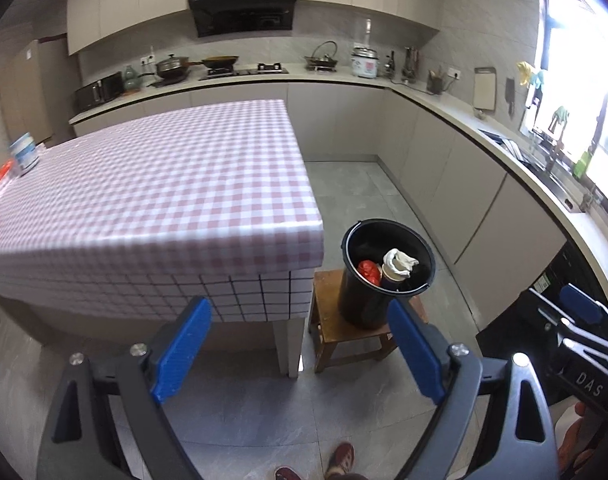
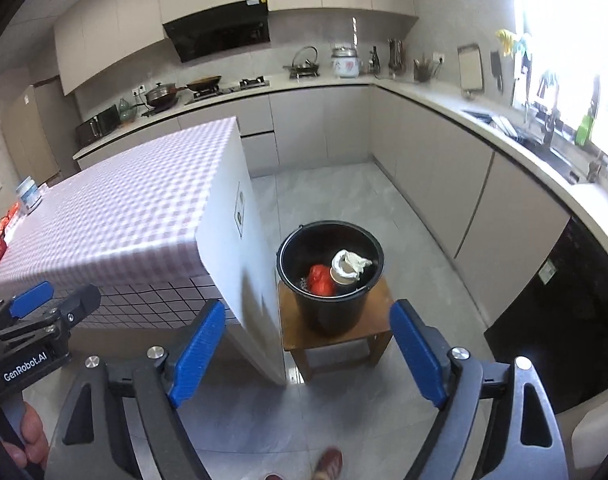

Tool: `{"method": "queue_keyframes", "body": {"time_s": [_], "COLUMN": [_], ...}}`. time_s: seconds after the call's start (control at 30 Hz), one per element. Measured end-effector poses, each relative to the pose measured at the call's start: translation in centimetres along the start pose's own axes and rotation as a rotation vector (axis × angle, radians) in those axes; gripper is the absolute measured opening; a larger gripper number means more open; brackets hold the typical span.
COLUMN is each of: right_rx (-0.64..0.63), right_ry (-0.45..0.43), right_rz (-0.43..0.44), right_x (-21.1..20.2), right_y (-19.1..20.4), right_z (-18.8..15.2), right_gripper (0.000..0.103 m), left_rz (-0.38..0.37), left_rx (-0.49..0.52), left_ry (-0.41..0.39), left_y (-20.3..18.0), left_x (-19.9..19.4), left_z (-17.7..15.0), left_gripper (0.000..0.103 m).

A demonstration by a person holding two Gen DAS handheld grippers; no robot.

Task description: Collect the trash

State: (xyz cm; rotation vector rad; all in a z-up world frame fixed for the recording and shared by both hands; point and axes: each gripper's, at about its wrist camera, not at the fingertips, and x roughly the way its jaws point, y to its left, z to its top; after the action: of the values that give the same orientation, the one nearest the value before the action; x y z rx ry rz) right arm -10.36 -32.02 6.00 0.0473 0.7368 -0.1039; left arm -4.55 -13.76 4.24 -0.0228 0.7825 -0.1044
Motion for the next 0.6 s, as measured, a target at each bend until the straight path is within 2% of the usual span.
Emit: {"method": "queue_keyframes", "body": {"time_s": [0.27, 0.6], "right_rx": [-0.004, 0.000], "right_ry": [0.030, 0.023], "right_rz": [0.046, 0.076], "right_x": [-0.5, -0.7], "right_y": [-0.8, -2.0], "right_z": [-0.1, 0.1], "right_gripper": [0.086, 0.086], "left_rz": [0.024, 0.058], "left_rx": [-0.038, -0.049], "left_ry": [-0.013, -0.015], "left_y": [-1.2, -2.6], "left_x": [-1.1, -1.9], "left_z": [-0.8, -2.3], "left_gripper": [0.092, 0.092]}}
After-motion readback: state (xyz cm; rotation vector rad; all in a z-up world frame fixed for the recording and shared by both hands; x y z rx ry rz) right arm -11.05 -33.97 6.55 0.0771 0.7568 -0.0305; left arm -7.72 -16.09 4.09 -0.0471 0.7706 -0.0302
